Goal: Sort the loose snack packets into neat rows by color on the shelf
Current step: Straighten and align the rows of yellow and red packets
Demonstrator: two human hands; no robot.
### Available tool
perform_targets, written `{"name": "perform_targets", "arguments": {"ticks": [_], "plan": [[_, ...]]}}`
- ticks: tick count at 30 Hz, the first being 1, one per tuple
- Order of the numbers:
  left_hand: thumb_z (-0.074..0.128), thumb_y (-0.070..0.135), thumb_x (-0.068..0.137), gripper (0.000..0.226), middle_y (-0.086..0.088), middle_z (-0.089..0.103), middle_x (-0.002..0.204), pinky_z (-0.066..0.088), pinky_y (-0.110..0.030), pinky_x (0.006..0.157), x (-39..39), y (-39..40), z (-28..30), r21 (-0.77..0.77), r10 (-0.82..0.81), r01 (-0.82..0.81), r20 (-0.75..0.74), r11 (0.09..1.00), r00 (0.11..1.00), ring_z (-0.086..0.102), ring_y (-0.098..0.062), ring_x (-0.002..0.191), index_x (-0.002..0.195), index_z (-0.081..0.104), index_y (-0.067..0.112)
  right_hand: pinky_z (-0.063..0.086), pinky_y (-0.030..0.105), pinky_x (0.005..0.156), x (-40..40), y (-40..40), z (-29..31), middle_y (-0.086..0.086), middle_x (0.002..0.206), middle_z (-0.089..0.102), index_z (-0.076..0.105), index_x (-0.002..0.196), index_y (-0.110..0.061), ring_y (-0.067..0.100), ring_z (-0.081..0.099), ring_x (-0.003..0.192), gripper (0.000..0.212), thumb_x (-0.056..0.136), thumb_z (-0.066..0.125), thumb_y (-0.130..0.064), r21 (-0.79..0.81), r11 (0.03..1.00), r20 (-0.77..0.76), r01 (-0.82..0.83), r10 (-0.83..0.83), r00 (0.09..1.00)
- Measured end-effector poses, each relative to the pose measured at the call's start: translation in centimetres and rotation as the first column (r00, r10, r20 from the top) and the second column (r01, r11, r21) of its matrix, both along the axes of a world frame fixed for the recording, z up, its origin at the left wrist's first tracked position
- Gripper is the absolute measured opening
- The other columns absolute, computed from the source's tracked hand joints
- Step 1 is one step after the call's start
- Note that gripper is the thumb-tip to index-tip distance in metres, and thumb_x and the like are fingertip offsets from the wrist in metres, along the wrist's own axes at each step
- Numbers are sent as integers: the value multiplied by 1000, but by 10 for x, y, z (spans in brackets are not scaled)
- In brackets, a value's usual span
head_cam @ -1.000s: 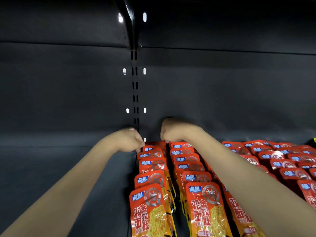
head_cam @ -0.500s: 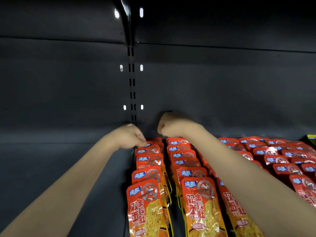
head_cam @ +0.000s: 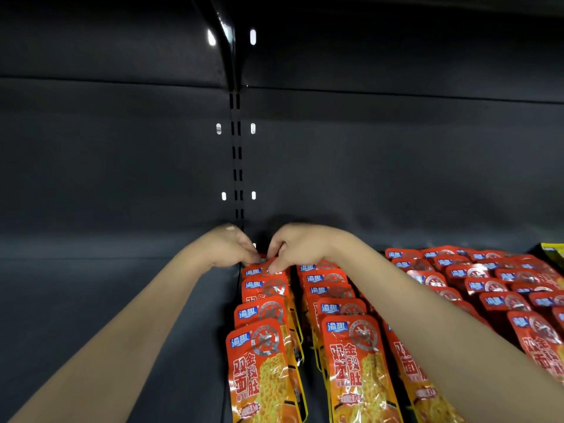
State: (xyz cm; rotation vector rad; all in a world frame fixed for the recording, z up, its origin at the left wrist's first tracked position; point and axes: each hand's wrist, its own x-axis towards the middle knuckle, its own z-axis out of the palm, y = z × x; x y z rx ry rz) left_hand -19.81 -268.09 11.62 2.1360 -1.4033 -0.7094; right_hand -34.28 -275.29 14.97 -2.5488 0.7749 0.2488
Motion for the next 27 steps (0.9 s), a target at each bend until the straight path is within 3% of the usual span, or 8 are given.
{"name": "perform_targets", "arguments": {"ticks": [4,10,19,27], "plan": [[73,20,80,9,2,68,79,44,-16,63,0,1,-4,-44,35,-37,-49,998,998,59,-7,76,84,74,11,45,16,67,-2,0,-2,2,111,67,67,113,-13,11,60,88,28,87,66,-24,2,998,30,56,-56,998],[71,24,83,9,5,68,79,41,-15,60,1,3,-7,-67,46,-50,-52,997,998,59,-4,74,80,71,16,47,16,68,-5,-1,-3,3,109,69,68,112,-12,16,64,92,30,85,68,-26,-52,992,49,113,-110,993],[72,25,82,12,4,68,74,41,-15,62,-1,6,-6,-95,17,-24,-83,995,996,59,-4,71,73,69,17,44,16,64,-8,0,-1,1,108,68,68,109,-14,10,58,85,25,86,68,-24,-39,994,48,102,-100,994],[71,23,84,13,7,67,69,41,-15,63,-2,6,-6,-94,21,-29,-92,995,996,59,-2,69,71,68,21,51,26,78,-12,-1,-1,0,108,68,66,109,-16,11,61,86,23,87,66,-24,-8,996,42,88,-87,995]]}}
